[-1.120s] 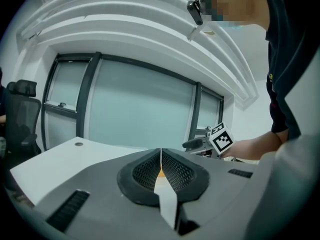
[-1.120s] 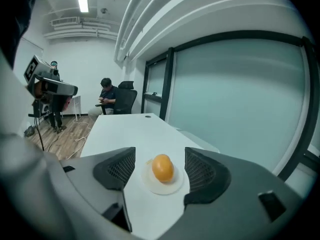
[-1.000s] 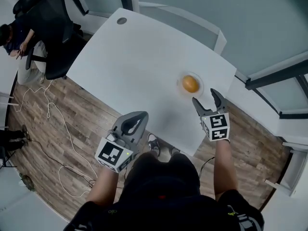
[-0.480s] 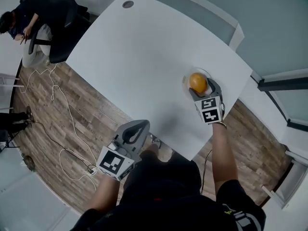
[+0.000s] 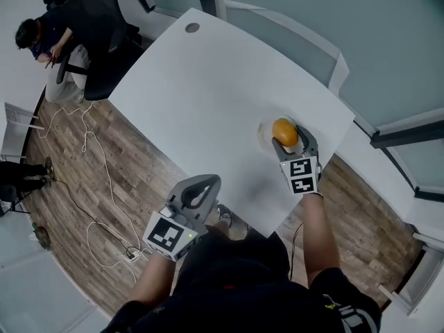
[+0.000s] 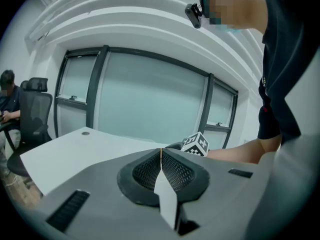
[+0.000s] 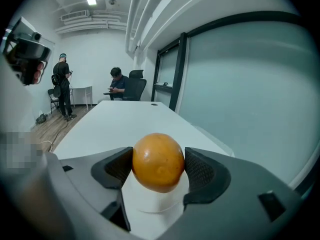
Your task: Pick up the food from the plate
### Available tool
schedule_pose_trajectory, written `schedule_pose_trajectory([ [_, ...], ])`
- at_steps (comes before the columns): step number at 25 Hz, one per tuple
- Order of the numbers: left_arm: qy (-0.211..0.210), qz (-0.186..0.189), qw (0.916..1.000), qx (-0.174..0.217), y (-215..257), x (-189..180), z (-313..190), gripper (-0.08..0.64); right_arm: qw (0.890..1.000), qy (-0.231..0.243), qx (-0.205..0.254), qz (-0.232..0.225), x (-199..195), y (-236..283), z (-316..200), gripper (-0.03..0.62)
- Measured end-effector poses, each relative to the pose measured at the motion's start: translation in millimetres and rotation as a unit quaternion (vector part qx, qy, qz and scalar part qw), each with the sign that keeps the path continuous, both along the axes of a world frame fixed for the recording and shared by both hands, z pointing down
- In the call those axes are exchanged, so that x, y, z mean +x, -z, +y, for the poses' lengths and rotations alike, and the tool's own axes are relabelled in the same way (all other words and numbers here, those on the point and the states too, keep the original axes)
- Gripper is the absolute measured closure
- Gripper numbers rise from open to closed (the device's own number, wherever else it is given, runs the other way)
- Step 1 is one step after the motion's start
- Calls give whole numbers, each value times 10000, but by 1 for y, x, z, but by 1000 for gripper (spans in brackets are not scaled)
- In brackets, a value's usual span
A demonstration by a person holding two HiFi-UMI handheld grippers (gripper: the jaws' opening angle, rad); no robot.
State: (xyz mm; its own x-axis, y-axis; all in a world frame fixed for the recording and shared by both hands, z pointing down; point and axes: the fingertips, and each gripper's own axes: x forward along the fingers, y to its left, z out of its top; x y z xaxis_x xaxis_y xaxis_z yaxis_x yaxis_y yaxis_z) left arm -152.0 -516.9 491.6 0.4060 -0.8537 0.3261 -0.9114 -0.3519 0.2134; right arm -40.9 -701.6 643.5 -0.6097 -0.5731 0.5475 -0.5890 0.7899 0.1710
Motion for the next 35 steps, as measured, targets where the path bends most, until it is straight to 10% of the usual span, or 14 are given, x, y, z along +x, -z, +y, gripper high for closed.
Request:
schedule_pose_trajectory([
  [8,-190,-112,9971,735,65,22,5,534,9918,-225,652,-1077,26,134,34,252],
  [19,-272,-144,9835,1781,157,34,10,534,9510,-327,1710,-2554,70,308,116,252],
  [35,-404,-239,9748,2182,186,38,16,535,9363,-435,2377,-2550,92,367,144,252],
])
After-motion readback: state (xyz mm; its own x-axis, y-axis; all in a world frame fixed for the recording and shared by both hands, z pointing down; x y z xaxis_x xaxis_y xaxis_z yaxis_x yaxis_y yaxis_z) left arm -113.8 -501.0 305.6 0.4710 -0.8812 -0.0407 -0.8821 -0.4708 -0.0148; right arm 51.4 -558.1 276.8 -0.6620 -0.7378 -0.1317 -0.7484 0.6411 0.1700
